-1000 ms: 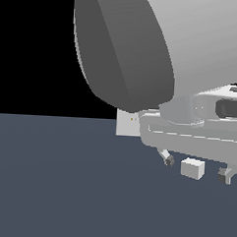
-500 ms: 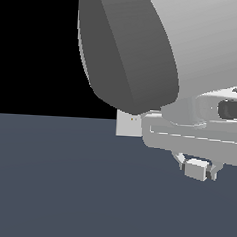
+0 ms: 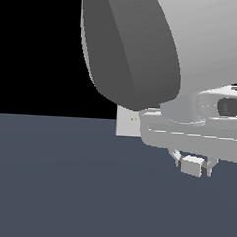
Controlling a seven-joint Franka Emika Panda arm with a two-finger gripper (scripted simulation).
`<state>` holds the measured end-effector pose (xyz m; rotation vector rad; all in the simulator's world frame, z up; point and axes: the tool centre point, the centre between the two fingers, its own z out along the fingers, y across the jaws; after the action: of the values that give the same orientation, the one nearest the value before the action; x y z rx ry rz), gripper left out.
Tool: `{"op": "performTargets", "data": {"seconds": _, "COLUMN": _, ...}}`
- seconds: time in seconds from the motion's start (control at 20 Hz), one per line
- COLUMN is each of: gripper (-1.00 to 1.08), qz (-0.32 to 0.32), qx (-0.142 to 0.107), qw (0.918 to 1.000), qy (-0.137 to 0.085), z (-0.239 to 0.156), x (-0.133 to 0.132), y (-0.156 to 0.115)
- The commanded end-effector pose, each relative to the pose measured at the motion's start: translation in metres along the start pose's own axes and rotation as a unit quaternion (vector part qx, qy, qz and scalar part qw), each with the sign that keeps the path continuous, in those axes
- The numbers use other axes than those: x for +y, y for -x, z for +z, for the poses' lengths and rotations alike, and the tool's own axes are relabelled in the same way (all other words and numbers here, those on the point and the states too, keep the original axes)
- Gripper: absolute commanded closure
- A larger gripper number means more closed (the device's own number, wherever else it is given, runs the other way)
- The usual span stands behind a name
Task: Plug the charger into the wall socket.
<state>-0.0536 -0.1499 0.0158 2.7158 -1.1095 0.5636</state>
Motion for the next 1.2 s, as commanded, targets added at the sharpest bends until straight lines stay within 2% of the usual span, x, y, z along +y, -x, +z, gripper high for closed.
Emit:
{"op": "performTargets", "data": {"seconds": 0.0, "gripper": 1.08, "qz": -0.015, "qx": 0.001, "qw": 0.9999, "qy": -0.007, "z": -0.002, "x": -0.003, "y": -0.003}}
{"op": "performTargets", "data": {"seconds": 0.3, "gripper": 1.08, "qz": -0.076, "qx": 0.003, "qw": 0.9965, "qy": -0.033, "z": -0.011, "x": -0.017, "y": -0.013}}
{"op": "performTargets", "data": {"seconds": 0.55, "gripper": 1.08, "qz": -0.141, "qx": 0.005, "qw": 0.9882, "qy": -0.061, "z": -0.022, "x": -0.033, "y": -0.021}}
{"op": "performTargets", "data": {"seconds": 0.8, "gripper": 1.08, "qz": -0.207, "qx": 0.006, "qw": 0.9742, "qy": -0.090, "z": -0.033, "x": -0.050, "y": -0.027}}
{"op": "performTargets", "data": {"seconds": 1.15, "gripper": 1.08, "qz": -0.285, "qx": 0.007, "qw": 0.9506, "qy": -0.123, "z": -0.049, "x": -0.070, "y": -0.031}}
